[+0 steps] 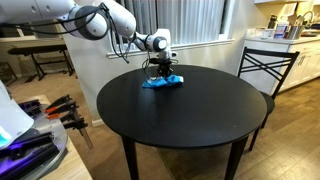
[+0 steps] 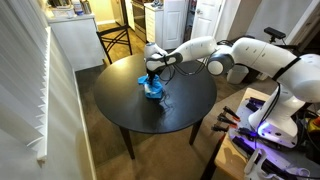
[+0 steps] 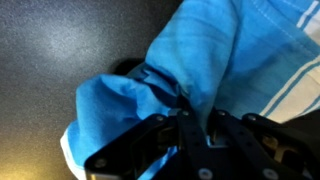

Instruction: Use the towel to wipe the table

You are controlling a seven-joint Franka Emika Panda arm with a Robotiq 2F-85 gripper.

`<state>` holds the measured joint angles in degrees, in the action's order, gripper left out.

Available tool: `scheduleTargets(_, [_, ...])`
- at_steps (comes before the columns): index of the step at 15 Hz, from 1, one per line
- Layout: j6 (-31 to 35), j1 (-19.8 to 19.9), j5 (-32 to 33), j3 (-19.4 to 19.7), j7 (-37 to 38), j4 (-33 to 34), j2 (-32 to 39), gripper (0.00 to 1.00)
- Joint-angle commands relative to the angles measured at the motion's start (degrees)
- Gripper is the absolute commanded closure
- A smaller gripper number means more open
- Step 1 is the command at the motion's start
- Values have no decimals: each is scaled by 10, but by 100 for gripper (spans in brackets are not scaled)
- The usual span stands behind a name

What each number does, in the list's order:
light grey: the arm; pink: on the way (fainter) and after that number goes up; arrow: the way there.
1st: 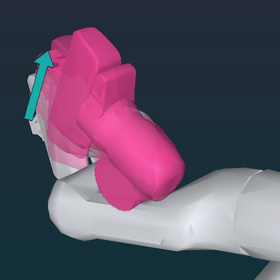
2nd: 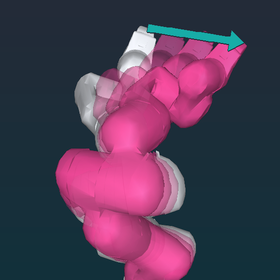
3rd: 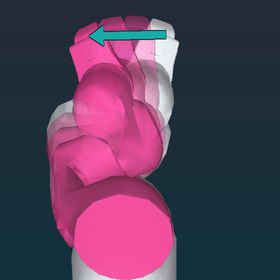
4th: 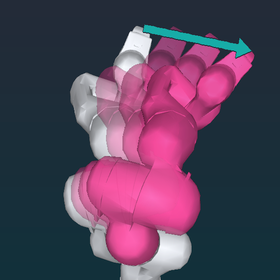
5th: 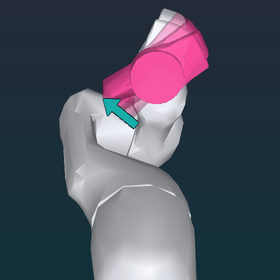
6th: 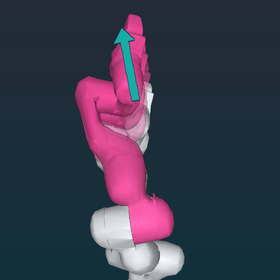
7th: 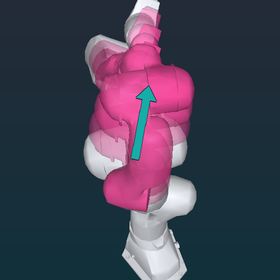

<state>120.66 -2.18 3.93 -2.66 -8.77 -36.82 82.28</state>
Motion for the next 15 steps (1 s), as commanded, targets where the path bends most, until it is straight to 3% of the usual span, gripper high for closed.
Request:
scheduleTargets(1, [5, -4, 11, 15, 6, -3, 7, 94])
scheduleTargets(7, [23, 67, -5, 57, 40, -26, -7, 94])
scheduleTargets(12, [31, 143, -16, 69, 60, -38, -9, 94])
scheduleTargets(15, [27, 152, -16, 65, 62, -31, -4, 94])
